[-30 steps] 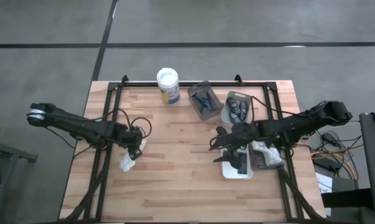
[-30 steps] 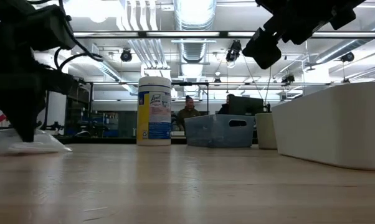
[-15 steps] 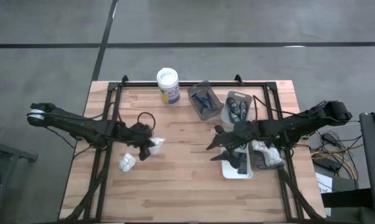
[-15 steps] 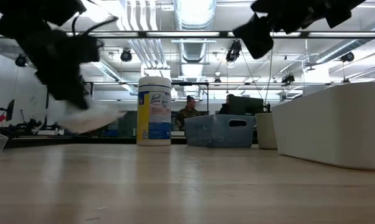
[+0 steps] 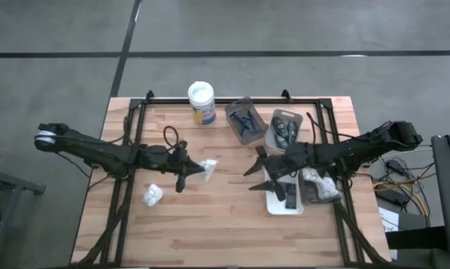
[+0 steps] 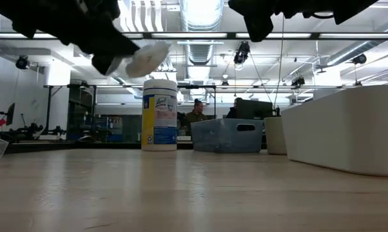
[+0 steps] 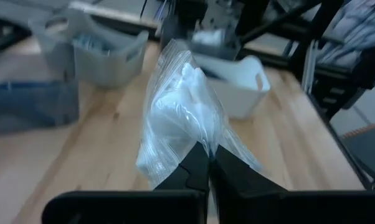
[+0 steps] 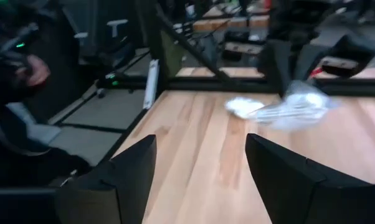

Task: Pick & Place Travel size toiletries
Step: Put the white cotton pack into the bottom black bin

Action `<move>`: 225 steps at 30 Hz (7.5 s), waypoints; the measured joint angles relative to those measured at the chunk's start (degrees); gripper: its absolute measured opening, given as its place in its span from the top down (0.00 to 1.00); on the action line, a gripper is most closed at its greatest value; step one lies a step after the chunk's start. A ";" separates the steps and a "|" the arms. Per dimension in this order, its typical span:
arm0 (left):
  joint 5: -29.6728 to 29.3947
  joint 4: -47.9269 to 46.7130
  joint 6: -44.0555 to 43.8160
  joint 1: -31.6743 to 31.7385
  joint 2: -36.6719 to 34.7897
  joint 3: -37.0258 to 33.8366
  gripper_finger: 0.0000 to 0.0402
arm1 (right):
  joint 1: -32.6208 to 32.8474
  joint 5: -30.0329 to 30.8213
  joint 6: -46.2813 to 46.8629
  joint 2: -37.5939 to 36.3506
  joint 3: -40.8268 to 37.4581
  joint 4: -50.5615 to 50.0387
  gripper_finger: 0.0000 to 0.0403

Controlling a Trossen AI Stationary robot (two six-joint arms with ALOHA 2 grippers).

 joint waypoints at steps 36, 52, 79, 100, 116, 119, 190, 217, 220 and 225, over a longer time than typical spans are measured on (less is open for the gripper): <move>-3.88 20.76 26.84 -0.07 27.99 17.52 0.98 | -0.04 22.43 12.20 0.02 -0.02 -0.27 0.46; -4.46 19.34 29.22 0.00 27.20 17.68 0.95 | -0.04 23.72 10.61 0.07 -0.34 -1.72 0.69; -4.02 6.83 21.01 -0.07 24.21 17.64 0.58 | -0.04 20.86 13.44 -8.95 0.31 -20.45 0.93; -4.00 -0.42 15.87 -0.04 24.14 17.55 0.58 | -0.02 1.72 36.52 -31.38 1.14 -58.75 0.91; -4.00 -1.56 15.78 -0.04 24.14 17.55 0.58 | -0.02 -21.30 49.24 -32.07 1.14 -82.93 0.91; -4.00 -1.88 15.76 -0.05 24.14 17.55 0.58 | -0.02 -21.17 49.64 -32.37 1.11 -87.49 0.91; -3.89 -2.74 13.57 -0.12 24.16 17.53 0.58 | -0.17 -6.07 52.24 -39.78 1.11 -91.01 0.49; -2.05 -24.39 0.41 -8.06 15.41 17.53 0.58 | -0.13 9.88 9.42 -29.85 -10.06 -27.13 0.47; -2.01 -29.32 -2.39 -9.09 12.44 17.53 0.58 | -0.13 9.95 6.64 -26.51 -12.64 -20.06 0.49; -2.25 -38.50 -8.37 -10.15 9.03 17.53 0.58 | -0.13 9.93 5.64 -20.36 -15.25 -11.40 0.53</move>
